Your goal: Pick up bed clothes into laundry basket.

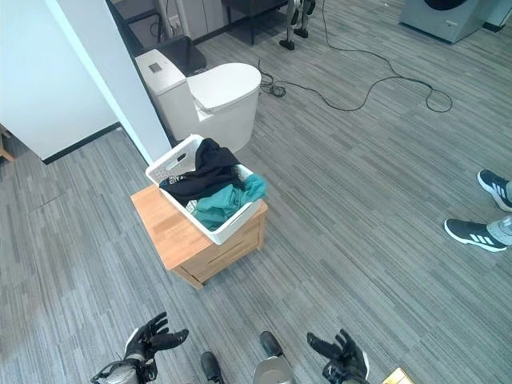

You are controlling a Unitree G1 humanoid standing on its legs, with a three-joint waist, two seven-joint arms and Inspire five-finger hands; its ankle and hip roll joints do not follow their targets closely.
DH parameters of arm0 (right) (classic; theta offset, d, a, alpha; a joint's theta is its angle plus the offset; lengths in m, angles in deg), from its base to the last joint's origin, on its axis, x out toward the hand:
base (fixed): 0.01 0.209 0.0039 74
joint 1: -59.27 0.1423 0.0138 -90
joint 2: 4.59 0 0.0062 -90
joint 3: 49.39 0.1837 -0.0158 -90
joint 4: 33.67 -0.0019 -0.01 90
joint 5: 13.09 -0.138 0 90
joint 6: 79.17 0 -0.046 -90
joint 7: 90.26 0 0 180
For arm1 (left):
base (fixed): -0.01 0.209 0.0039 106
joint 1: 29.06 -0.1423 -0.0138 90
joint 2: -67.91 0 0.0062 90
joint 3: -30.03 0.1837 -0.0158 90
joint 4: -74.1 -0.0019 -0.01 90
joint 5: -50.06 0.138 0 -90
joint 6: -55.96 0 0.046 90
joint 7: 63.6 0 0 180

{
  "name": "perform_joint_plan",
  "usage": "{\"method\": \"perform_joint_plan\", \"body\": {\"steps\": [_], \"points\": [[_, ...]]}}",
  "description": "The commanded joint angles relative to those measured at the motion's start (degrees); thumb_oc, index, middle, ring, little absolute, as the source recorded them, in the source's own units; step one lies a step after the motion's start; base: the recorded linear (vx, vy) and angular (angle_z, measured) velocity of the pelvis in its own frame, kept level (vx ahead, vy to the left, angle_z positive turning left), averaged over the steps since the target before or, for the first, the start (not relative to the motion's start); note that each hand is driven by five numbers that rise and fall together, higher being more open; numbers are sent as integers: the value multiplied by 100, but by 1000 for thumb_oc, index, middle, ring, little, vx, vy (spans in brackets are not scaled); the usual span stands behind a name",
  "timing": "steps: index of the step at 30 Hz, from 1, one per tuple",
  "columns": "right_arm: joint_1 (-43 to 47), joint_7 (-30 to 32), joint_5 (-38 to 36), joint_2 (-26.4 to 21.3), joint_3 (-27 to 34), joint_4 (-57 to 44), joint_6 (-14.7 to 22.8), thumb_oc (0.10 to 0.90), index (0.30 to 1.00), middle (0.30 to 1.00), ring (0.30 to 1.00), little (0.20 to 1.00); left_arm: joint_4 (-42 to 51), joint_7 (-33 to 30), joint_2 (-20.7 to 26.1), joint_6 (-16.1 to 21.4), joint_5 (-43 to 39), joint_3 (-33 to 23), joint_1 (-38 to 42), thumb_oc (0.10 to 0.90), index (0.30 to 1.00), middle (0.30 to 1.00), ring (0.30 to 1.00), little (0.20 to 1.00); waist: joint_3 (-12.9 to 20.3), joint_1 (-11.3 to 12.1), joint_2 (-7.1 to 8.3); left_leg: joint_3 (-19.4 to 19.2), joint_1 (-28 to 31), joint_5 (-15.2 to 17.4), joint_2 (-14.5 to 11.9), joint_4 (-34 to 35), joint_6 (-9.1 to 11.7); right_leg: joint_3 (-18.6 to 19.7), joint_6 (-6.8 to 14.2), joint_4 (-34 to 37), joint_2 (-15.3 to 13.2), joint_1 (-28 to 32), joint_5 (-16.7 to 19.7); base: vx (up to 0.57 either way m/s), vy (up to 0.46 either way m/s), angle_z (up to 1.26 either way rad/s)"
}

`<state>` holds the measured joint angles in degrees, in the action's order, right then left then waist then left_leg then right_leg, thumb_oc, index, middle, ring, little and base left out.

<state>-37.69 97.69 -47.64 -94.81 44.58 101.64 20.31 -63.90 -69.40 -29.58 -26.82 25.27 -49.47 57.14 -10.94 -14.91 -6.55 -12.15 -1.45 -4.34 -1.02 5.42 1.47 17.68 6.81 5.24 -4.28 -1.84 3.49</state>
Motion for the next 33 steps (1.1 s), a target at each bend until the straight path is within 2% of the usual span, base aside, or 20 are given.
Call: {"method": "perform_joint_plan", "body": {"steps": [1, 5, 8, 10, 11, 12, 13, 15, 17, 19, 20, 22, 23, 24, 26, 27, 28, 29, 30, 33], "points": [[50, -204, 214, -499, -62, -1107, 541, 800, 900, 900, 900, 900, 551, -91, 506, 604, -287, -198, 383, 800, 900, 900, 900, 900, 12, 49, 28, 193, 160, 349, -306, -68, 317, 631, 201, -1326, 238, -792, -738, -262, -149, 14], [16, -502, 959, -938, -534, -2098, 391, 800, 900, 900, 900, 900, 1414, 34, 824, 707, -542, -407, 250, 800, 900, 900, 900, 900, -71, 604, 135, 1019, -327, 35, -490, -328, 399, 477, -2, -2347, 361, -355, -1440, -351, -330, 68], [54, -572, 1173, -1200, -592, -2421, 354, 800, 900, 900, 900, 900, 1574, 28, 831, 780, -654, -693, 171, 800, 900, 900, 900, 900, -33, 1022, 342, 1561, -791, -243, -451, -385, 557, 295, -130, -1858, 348, 92, -1746, -410, -418, 146], [232, -566, 1054, -1293, -539, -2486, 366, 800, 900, 900, 900, 900, 1790, -7, 723, 783, -943, -836, 109, 800, 900, 900, 900, 900, -158, 1346, 448, 1989, -1322, -675, -452, -489, 742, -119, -355, -1760, 520, 302, -2013, -537, -508, 109], [235, -566, 1054, -1297, -539, -2485, 367, 800, 900, 900, 900, 900, 1793, -7, 719, 781, -943, -837, 110, 800, 900, 900, 900, 900, -145, 1340, 420, 2009, -1351, -686, -477, -490, 750, -128, -359, -1746, 548, 283, -1986, -563, -565, 215], [329, -574, 1237, -1437, -558, -2624, 371, 800, 900, 900, 900, 900, 1854, 33, 636, 790, -1115, -1056, -144, 800, 900, 900, 900, 900, -403, 1644, 617, 2683, -1375, -600, -301, -692, 785, -301, -506, -1922, 725, 303, -2025, -486, -355, 204], [329, -648, 1176, -1399, -528, -2695, 370, 800, 900, 900, 900, 900, 1890, 66, 590, 790, -1078, -1107, -317, 800, 900, 900, 900, 900, -428, 1694, 729, 2880, -1288, -467, -252, -1050, 725, -359, -512, -1913, 718, 266, -1944, -665, -404, 160], [37, -731, 958, -1275, -344, -2909, 435, 800, 900, 900, 900, 900, 2057, 100, 679, 788, -869, -1193, -591, 800, 900, 900, 900, 900, -433, 1649, 1084, 2687, -1207, -198, -482, -2231, 523, -530, -552, -1739, 520, 155, -1697, -555, -161, 112], [-241, -799, 821, -1059, -278, -3045, 505, 800, 900, 900, 900, 900, 2076, 94, 836, 796, -745, -1337, -576, 800, 900, 900, 900, 900, -446, 1587, 1358, 2385, -1199, -315, -970, -3195, 413, -737, -614, -1707, 427, 32, -1609, -477, -143, 127], [-312, -732, 706, -831, -290, -2871, 502, 800, 900, 900, 900, 900, 2209, 53, 942, 802, -750, -1423, -461, 800, 900, 900, 900, 900, -349, 1488, 1472, 2258, -954, -453, -1324, -3543, 421, -1016, -677, -1652, 435, -117, -1563, -361, -97, 118], [-307, -732, 705, -829, -293, -2867, 504, 800, 900, 900, 900, 900, 2210, 53, 944, 801, -751, -1426, -460, 800, 900, 900, 900, 900, -341, 1476, 1475, 2269, -968, -467, -1322, -3534, 425, -1025, -679, -1647, 435, -127, -1555, -311, -50, 102], [-436, -739, 572, -589, -227, -2671, 417, 800, 900, 900, 900, 900, 2485, 87, 923, 758, -804, -1475, -337, 800, 900, 900, 900, 900, -126, 1224, 1365, 1668, -210, -534, -1834, -2964, 605, -1590, -651, -1591, 464, -288, -1594, -247, 4, 107], [-436, -739, 572, -589, -227, -2671, 417, 800, 900, 900, 900, 900, 2488, 86, 923, 756, -803, -1476, -340, 800, 900, 900, 900, 900, -117, 1217, 1369, 1671, -211, -557, -1830, -2937, 608, -1595, -654, -1578, 461, -292, -1581, -190, 63, 143], [-582, -736, 549, -480, -96, -2543, 412, 800, 900, 900, 900, 900, 2618, 161, 867, 726, -883, -1411, -227, 800, 900, 900, 900, 900, -7, 1006, 1220, 1009, 201, -508, -2128, -2524, 712, -2062, -610, -1495, 413, -343, -1620, -111, 52, 146], [-655, -729, 514, -429, -19, -2444, 431, 800, 900, 900, 900, 900, 2678, 221, 848, 723, -909, -1367, -182, 800, 900, 900, 900, 900, 63, 901, 1135, 708, 386, -440, -2184, -2263, 755, -2289, -581, -1430, 374, -362, -1614, -145, 133, 159], [-750, -676, 298, -280, 165, -2248, 466, 800, 900, 900, 900, 900, 2749, 327, 766, 691, -998, -1239, -96, 800, 900, 900, 900, 900, 160, 722, 945, 110, 635, 15, -2075, -1720, 862, -2748, -454, -1290, 226, -315, -1587, -155, 234, 238], [-784, -658, 197, -194, 246, -2168, 491, 800, 900, 900, 900, 900, 2752, 345, 732, 698, -1040, -1202, -105, 800, 900, 900, 900, 900, 208, 654, 869, -26, 677, 200, -2006, -1393, 883, -2850, -399, -1221, 145, -279, -1511, -111, 191, 250], [-785, -660, 196, -196, 246, -2166, 492, 800, 900, 900, 900, 900, 2753, 345, 731, 698, -1040, -1202, -106, 800, 900, 900, 900, 900, 208, 649, 869, -23, 680, 197, -2003, -1386, 881, -2855, -397, -1215, 142, -273, -1509, -89, 256, 219], [-698, -581, 70, -121, 337, -2051, 524, 800, 900, 900, 900, 900, 2831, 366, 698, 708, -1131, -1082, -63, 800, 900, 900, 900, 900, 223, 620, 732, -40, 610, 451, -1794, -873, 929, -3039, -244, -1113, -79, -277, -1306, -125, 285, 135], [-495, -491, 143, -222, 430, -2177, 590, 800, 900, 900, 900, 900, 3070, 440, 754, 747, -1283, -1064, -48, 800, 900, 900, 900, 900, 105, 694, 646, 35, 290, 542, -1473, -661, 871, -3158, 22, -895, -474, -344, -841, -158, 359, 123]]}}
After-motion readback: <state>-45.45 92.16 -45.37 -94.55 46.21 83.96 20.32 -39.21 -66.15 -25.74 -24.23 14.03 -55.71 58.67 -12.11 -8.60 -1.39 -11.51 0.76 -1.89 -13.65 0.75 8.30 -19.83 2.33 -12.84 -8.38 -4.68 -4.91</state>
